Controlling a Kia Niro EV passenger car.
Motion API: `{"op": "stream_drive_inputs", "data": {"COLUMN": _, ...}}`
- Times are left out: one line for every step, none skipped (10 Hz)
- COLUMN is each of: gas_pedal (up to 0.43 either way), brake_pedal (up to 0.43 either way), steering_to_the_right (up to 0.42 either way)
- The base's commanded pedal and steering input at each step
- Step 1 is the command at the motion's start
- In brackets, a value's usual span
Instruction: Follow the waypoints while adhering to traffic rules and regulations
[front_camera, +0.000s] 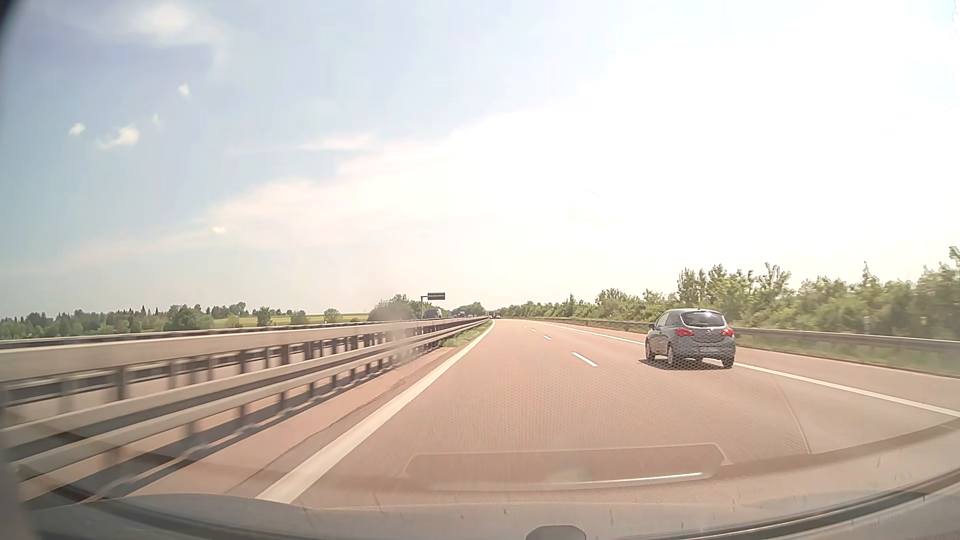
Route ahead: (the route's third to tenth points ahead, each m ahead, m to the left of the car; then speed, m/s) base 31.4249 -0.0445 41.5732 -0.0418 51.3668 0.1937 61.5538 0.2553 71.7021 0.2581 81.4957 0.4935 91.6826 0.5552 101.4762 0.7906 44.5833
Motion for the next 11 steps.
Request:
{"op": "stream_drive_inputs", "data": {"gas_pedal": 0.78, "brake_pedal": 0.0, "steering_to_the_right": -0.004}}
{"op": "stream_drive_inputs", "data": {"gas_pedal": 0.772, "brake_pedal": 0.0, "steering_to_the_right": -0.004}}
{"op": "stream_drive_inputs", "data": {"gas_pedal": 0.74, "brake_pedal": 0.0, "steering_to_the_right": -0.004}}
{"op": "stream_drive_inputs", "data": {"gas_pedal": 0.701, "brake_pedal": 0.0, "steering_to_the_right": -0.004}}
{"op": "stream_drive_inputs", "data": {"gas_pedal": 0.63, "brake_pedal": 0.0, "steering_to_the_right": -0.004}}
{"op": "stream_drive_inputs", "data": {"gas_pedal": 0.622, "brake_pedal": 0.0, "steering_to_the_right": -0.004}}
{"op": "stream_drive_inputs", "data": {"gas_pedal": 0.622, "brake_pedal": 0.0, "steering_to_the_right": -0.004}}
{"op": "stream_drive_inputs", "data": {"gas_pedal": 0.61, "brake_pedal": 0.0, "steering_to_the_right": -0.004}}
{"op": "stream_drive_inputs", "data": {"gas_pedal": 0.591, "brake_pedal": 0.0, "steering_to_the_right": -0.004}}
{"op": "stream_drive_inputs", "data": {"gas_pedal": 0.559, "brake_pedal": 0.0, "steering_to_the_right": -0.003}}
{"op": "stream_drive_inputs", "data": {"gas_pedal": 0.551, "brake_pedal": 0.0, "steering_to_the_right": -0.003}}
